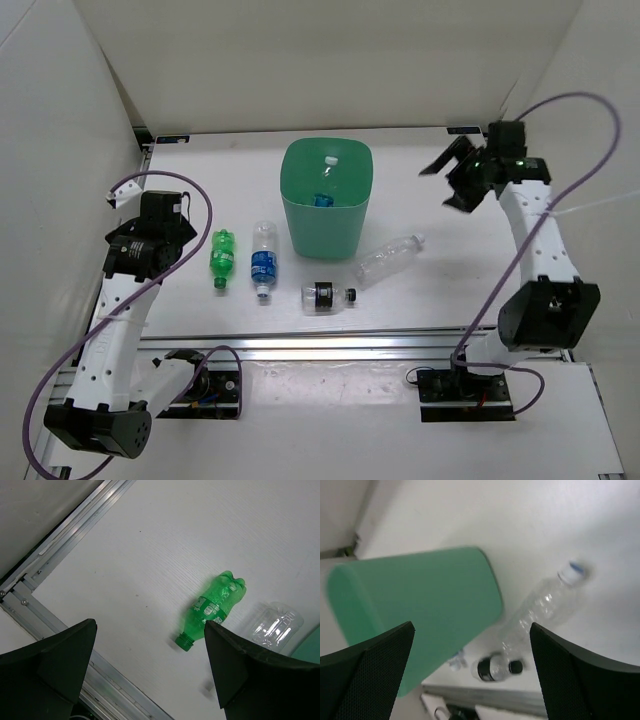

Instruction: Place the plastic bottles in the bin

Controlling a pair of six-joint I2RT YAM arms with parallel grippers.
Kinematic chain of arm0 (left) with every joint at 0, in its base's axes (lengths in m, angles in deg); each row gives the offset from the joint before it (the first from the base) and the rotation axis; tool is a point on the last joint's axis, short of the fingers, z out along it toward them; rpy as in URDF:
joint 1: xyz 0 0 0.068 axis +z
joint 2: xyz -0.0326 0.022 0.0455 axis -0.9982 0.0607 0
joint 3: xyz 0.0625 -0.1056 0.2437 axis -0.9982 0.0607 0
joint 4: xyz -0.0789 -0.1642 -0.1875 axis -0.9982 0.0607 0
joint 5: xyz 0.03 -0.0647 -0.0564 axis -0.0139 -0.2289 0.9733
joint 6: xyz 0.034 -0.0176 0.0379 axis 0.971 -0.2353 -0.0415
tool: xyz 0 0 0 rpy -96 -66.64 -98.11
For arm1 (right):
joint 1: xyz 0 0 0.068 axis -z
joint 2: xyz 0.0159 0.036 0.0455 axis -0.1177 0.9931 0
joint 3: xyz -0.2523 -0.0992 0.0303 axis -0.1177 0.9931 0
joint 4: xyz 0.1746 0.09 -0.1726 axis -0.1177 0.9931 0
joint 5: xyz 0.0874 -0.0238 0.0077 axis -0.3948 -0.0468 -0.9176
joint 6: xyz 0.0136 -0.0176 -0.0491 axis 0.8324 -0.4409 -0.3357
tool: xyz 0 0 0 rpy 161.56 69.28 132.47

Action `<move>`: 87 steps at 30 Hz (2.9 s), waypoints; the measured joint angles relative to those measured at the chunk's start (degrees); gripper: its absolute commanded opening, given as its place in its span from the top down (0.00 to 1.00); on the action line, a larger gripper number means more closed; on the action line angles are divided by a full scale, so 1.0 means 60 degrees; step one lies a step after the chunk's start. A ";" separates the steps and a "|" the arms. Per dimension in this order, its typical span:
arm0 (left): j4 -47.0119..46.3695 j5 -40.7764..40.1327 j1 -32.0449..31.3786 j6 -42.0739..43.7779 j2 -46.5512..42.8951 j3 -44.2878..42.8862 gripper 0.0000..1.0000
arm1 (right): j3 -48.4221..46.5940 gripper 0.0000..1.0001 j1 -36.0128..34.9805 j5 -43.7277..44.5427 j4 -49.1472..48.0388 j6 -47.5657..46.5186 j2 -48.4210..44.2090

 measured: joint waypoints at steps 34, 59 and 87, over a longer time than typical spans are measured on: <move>0.0372 -0.0062 0.0000 -0.0634 0.0510 -0.0084 0.01 | 0.0310 0.32 -0.0885 -0.1417 0.0291 0.0710 0.6113; 0.0488 -0.0175 0.0000 -0.0554 0.0510 -0.0084 0.01 | 0.0215 0.96 -0.1038 -0.0637 0.0546 -0.0055 0.5858; -0.0586 0.1013 0.0000 -0.0138 0.0120 0.0393 0.01 | -0.8051 0.84 -0.3971 0.3024 0.0984 -0.1989 0.3351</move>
